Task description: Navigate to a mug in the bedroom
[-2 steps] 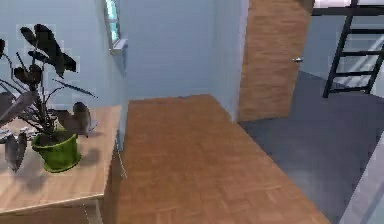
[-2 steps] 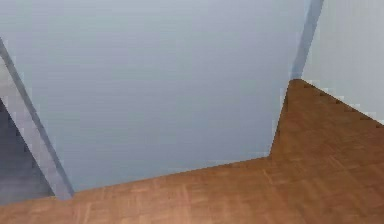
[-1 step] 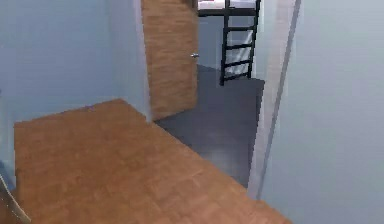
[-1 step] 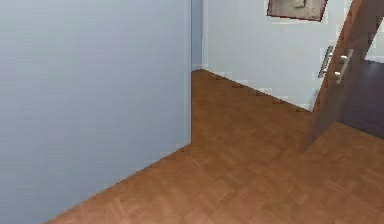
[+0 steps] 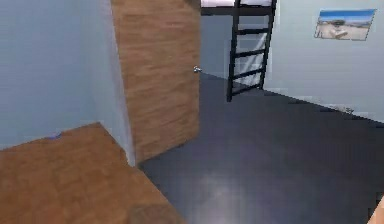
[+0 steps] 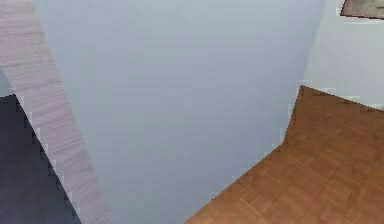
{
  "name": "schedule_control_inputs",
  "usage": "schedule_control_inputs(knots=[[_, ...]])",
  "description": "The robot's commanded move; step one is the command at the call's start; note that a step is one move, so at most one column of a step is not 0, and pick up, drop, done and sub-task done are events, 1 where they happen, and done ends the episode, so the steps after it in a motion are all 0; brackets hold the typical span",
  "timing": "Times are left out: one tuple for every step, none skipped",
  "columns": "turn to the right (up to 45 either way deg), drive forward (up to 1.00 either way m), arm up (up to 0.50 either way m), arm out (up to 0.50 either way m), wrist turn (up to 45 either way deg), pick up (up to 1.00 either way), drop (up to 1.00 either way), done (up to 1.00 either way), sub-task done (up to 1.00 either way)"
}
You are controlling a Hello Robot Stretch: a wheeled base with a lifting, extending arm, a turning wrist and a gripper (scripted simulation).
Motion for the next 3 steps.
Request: schedule_control_inputs(knots=[[3.0, 0.0, 0.0, 0.0, 0.0, 0.0, 0.0, 0.0, 0.0], [-45.0, 0.0, 0.0, 0.0, 0.0, 0.0, 0.0, 0.0, 0.0], [-42.0, 0.0, 0.0, 0.0, 0.0, 0.0, 0.0, 0.0, 0.0]])
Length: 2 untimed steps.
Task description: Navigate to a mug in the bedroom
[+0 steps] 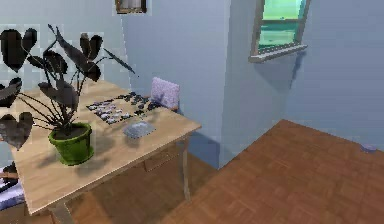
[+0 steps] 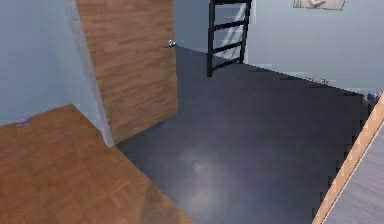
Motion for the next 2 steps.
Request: schedule_control_inputs(knots=[[0.0, 0.2, 0.0, 0.0, 0.0, 0.0, 0.0, 0.0, 0.0], [45.0, 0.0, 0.0, 0.0, 0.0, 0.0, 0.0, 0.0, 0.0]])
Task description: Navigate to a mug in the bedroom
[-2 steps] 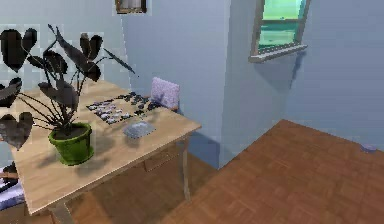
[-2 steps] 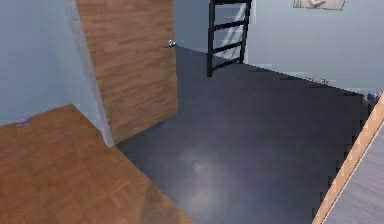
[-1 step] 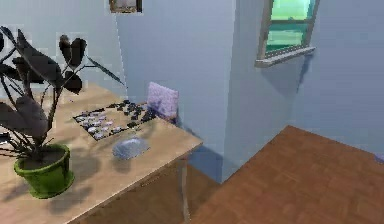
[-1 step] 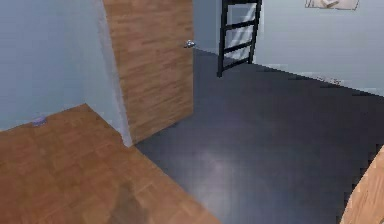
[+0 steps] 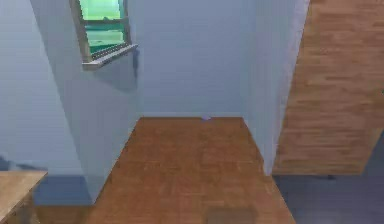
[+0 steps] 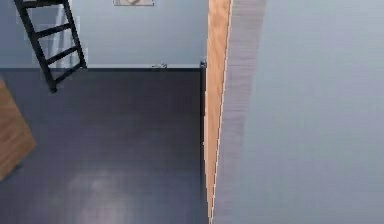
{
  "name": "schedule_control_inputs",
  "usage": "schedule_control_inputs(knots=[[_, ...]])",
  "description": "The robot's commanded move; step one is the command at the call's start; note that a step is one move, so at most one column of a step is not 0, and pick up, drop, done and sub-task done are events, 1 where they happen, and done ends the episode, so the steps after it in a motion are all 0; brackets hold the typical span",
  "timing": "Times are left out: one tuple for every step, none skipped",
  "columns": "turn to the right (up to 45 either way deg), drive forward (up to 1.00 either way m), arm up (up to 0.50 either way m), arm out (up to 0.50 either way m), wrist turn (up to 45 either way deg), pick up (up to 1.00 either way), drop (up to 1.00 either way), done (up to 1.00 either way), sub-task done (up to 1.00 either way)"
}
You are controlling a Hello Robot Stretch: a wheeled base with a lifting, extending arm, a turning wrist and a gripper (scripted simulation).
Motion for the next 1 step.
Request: schedule_control_inputs(knots=[[45.0, 0.0, 0.0, 0.0, 0.0, 0.0, 0.0, 0.0, 0.0]])
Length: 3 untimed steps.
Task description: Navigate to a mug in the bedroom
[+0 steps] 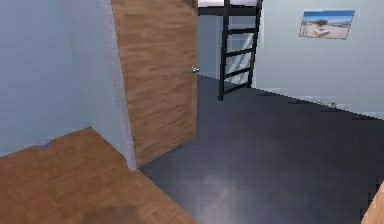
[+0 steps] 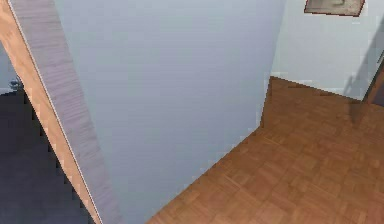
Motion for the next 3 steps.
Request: schedule_control_inputs(knots=[[6.0, 0.0, 0.0, 0.0, 0.0, 0.0, 0.0, 0.0, 0.0], [0.0, 0.3, 0.0, 0.0, 0.0, 0.0, 0.0, 0.0, 0.0], [9.0, 0.0, 0.0, 0.0, 0.0, 0.0, 0.0, 0.0, 0.0]])
